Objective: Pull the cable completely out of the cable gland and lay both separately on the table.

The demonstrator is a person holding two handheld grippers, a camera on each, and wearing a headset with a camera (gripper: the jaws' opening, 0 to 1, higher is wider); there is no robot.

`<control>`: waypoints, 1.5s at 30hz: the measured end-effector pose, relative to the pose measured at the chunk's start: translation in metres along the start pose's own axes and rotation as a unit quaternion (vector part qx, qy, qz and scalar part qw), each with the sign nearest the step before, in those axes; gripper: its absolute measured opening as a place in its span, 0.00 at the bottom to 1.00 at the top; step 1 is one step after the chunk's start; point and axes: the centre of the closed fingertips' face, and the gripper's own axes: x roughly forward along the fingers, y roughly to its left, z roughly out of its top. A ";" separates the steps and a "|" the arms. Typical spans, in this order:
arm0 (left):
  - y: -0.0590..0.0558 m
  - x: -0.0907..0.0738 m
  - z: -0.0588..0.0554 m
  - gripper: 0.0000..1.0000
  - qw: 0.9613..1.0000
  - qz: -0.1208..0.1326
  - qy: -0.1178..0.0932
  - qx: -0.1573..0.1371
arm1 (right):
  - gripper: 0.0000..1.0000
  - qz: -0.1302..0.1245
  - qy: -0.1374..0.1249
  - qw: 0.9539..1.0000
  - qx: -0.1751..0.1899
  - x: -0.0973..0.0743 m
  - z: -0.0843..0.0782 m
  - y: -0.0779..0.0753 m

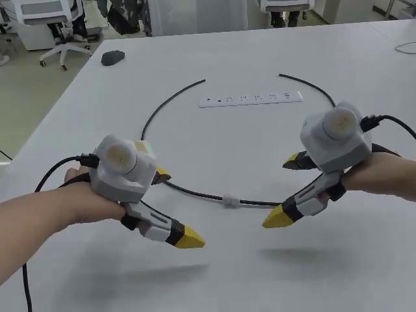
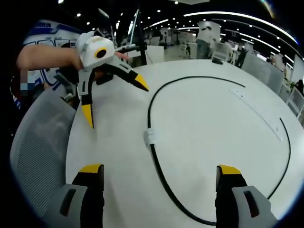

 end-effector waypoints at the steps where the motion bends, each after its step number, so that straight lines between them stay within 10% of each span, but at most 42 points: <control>1: 0.000 0.000 0.000 1.00 1.000 0.000 0.000 0.001 | 0.99 -0.001 -0.001 1.000 -0.001 0.000 0.000 -0.001; 23: -0.005 -0.008 0.004 0.99 1.000 -0.006 -0.018 -0.024 | 0.78 0.016 -0.023 0.999 -0.036 0.029 0.015 0.016; 32: -0.008 -0.021 0.027 0.95 0.994 -0.009 -0.092 -0.054 | 0.55 0.030 -0.035 0.996 -0.076 0.047 0.016 0.025; 45: -0.021 -0.016 0.011 0.87 0.995 -0.032 -0.070 -0.064 | 0.23 0.021 -0.027 0.996 -0.083 0.059 0.019 0.016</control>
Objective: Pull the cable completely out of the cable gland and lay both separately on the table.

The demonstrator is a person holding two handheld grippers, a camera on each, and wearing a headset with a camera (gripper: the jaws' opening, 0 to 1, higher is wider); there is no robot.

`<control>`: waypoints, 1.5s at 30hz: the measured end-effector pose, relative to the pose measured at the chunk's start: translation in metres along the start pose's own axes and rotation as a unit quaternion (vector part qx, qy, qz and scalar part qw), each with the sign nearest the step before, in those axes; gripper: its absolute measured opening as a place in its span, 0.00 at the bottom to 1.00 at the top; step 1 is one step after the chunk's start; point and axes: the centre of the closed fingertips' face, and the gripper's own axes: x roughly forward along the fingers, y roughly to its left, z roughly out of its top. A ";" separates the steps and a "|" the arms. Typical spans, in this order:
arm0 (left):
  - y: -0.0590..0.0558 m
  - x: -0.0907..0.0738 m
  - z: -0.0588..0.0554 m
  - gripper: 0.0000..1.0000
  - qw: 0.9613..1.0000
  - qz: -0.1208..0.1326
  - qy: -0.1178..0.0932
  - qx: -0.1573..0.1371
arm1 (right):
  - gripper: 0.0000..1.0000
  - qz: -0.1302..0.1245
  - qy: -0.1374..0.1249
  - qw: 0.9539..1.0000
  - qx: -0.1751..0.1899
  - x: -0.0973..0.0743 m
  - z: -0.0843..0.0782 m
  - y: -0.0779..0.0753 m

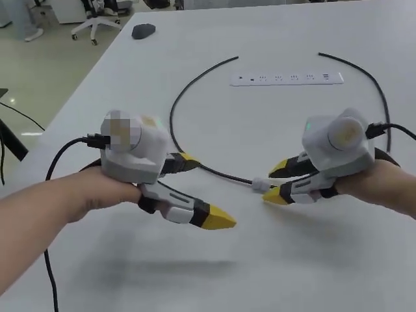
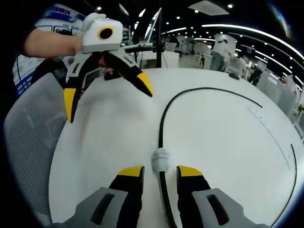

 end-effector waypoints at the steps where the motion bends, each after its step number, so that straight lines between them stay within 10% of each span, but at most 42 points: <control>1: -0.001 0.000 0.000 0.86 1.000 -0.002 0.002 -0.002 | 0.21 -0.001 0.001 1.000 -0.001 0.000 0.000 0.000; 5: -0.006 0.001 0.010 0.90 0.999 -0.001 -0.035 -0.021 | 0.18 0.000 -0.001 1.000 0.003 0.004 -0.001 -0.001; 18: -0.005 0.001 0.001 0.68 0.999 0.013 -0.025 -0.042 | 0.09 0.000 -0.017 1.000 0.025 0.008 0.002 0.001; 24: -0.007 0.004 0.006 0.77 0.997 0.012 -0.039 -0.073 | 0.08 0.017 -0.006 0.999 0.033 0.000 -0.006 0.013; 36: -0.043 0.023 0.011 0.67 0.996 -0.034 -0.038 -0.080 | 0.08 0.072 0.016 0.997 -0.017 -0.024 -0.030 0.052; 45: -0.069 0.047 0.025 0.57 0.993 -0.089 -0.042 -0.063 | 0.07 0.097 -0.020 0.993 -0.064 -0.056 -0.012 0.081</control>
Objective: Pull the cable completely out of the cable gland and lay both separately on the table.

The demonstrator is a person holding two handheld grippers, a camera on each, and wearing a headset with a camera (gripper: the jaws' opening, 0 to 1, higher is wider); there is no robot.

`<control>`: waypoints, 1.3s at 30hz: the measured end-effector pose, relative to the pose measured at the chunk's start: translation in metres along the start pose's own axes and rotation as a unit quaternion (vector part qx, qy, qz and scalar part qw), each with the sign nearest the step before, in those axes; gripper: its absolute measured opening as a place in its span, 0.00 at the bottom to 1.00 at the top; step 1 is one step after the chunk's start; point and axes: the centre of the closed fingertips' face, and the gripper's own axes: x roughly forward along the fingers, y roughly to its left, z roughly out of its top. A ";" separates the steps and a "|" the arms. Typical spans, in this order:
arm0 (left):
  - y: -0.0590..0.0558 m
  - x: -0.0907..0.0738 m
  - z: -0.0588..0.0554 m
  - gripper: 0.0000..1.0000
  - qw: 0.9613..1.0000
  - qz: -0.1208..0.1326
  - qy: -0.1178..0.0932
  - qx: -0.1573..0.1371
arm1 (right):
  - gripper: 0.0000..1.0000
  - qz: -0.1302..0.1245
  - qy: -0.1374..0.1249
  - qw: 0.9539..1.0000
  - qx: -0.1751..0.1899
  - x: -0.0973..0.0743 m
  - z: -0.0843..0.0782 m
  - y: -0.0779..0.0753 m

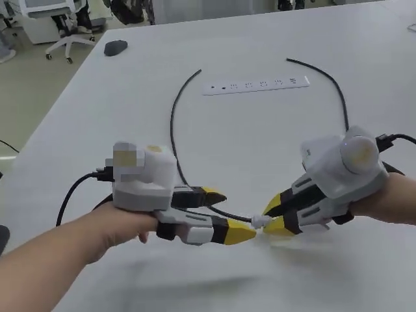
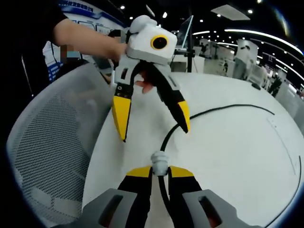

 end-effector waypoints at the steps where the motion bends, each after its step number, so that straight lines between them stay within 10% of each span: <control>1: -0.003 0.002 0.000 0.55 1.000 -0.009 0.000 -0.003 | 0.07 0.002 -0.005 1.000 -0.005 -0.003 0.004 0.003; 12: -0.022 0.002 0.010 0.26 0.997 -0.071 -0.020 -0.032 | 0.07 -0.013 -0.025 0.998 -0.056 -0.018 0.021 0.016; 39: -0.029 -0.006 0.019 0.17 0.995 -0.089 -0.032 -0.013 | 0.07 -0.024 -0.053 0.997 -0.055 -0.022 0.040 0.011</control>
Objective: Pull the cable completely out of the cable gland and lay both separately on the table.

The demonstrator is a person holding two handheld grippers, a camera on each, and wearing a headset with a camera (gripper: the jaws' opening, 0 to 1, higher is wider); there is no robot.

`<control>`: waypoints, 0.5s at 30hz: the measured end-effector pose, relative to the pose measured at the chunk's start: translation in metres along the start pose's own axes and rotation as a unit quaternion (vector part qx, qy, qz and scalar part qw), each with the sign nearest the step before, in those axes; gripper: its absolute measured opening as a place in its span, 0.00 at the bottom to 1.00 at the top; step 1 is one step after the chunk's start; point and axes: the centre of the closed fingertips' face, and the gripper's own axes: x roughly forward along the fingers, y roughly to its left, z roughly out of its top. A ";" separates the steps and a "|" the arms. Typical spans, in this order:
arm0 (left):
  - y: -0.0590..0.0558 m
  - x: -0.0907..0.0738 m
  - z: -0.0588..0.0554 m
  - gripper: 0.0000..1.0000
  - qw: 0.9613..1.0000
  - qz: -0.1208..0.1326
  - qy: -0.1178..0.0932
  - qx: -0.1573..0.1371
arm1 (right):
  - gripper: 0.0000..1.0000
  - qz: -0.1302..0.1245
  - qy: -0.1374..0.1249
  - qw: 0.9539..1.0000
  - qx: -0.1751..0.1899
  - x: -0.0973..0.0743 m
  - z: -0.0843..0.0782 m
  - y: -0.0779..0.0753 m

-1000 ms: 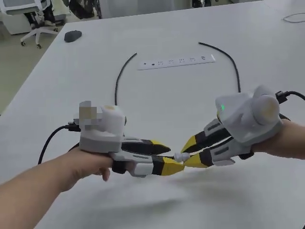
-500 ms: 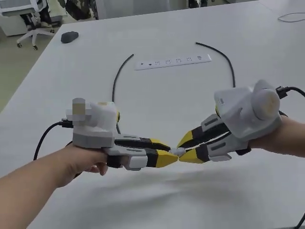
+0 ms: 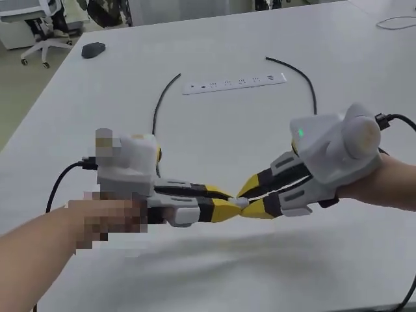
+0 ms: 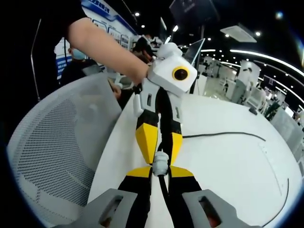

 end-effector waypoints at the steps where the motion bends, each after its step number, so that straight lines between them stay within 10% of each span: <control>1: 0.000 0.000 0.000 0.16 1.000 0.000 0.000 0.001 | 0.07 0.000 -0.001 1.000 -0.001 0.000 0.001 0.000; 15: -0.005 -0.005 -0.003 0.17 1.000 0.000 0.008 0.004 | 0.07 0.001 0.003 1.000 -0.002 0.000 0.004 0.004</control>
